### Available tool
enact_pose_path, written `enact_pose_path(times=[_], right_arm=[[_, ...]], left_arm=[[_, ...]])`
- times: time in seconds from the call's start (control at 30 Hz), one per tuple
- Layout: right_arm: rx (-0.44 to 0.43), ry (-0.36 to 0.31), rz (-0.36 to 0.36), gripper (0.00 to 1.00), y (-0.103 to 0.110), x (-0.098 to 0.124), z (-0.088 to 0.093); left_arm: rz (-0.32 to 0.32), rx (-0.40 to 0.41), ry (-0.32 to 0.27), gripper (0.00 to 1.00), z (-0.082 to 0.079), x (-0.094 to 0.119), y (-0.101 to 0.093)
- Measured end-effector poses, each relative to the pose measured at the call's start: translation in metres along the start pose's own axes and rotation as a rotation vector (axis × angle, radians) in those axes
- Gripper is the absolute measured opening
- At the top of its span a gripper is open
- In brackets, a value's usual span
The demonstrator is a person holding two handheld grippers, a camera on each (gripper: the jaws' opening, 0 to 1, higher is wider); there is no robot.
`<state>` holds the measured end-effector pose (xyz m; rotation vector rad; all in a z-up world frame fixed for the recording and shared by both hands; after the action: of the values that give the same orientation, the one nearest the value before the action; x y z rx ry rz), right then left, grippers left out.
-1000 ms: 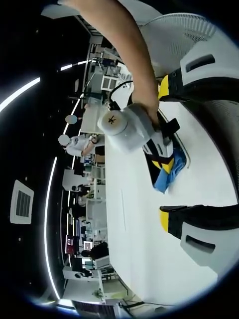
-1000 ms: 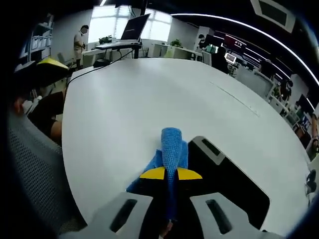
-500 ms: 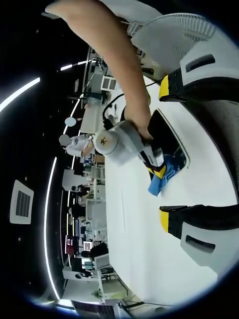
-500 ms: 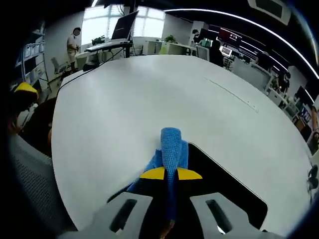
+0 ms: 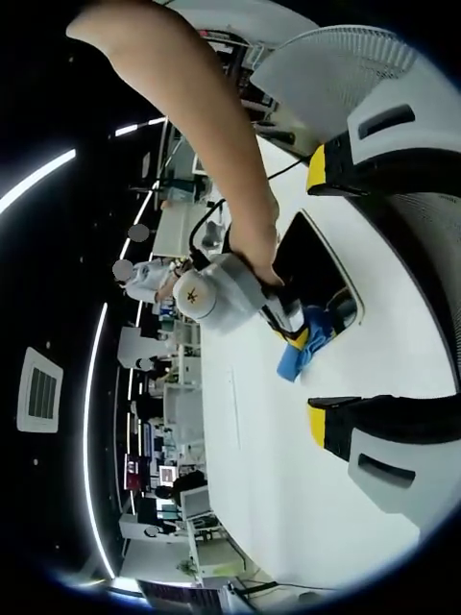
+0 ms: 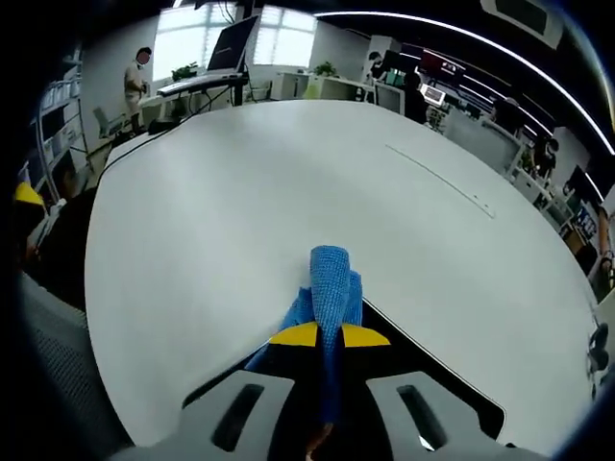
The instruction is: Wipe the mirror surface with the cleaning cloth until all visible marks leave the cleaned area.
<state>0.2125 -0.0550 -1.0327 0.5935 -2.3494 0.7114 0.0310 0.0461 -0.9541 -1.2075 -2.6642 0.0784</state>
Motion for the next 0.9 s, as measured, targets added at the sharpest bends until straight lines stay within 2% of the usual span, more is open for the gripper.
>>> enact_pose_path(times=[0.4,0.7,0.9], right_arm=[[-0.009,0.014,0.024,0.01,-0.009,-0.011,-0.005],[-0.007,-0.024,0.037,0.01,-0.008,-0.010,-0.002],[0.044,-0.033,0.042,0.00,-0.009,-0.011,-0.002]], left_arm=[[0.001,0.000,0.002,0.86,0.000,0.000,0.000],[0.007,0.006,0.012,0.85,0.001,-0.001,-0.001],[0.004,0.004,0.007,0.85,0.001,-0.001,0.000]])
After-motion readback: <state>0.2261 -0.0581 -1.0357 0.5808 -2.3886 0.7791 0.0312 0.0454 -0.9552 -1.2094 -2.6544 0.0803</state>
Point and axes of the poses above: the point that each gripper's makers call its tool centre point, and the gripper's own axes: x roughly backward along the fingers, y roughly to its left, z roughly out of its underside, the point moved 7 cm from there along x, roughly backward along the fingers, and after that the axes turned 13 degrees about z, right-handed, at the moved point
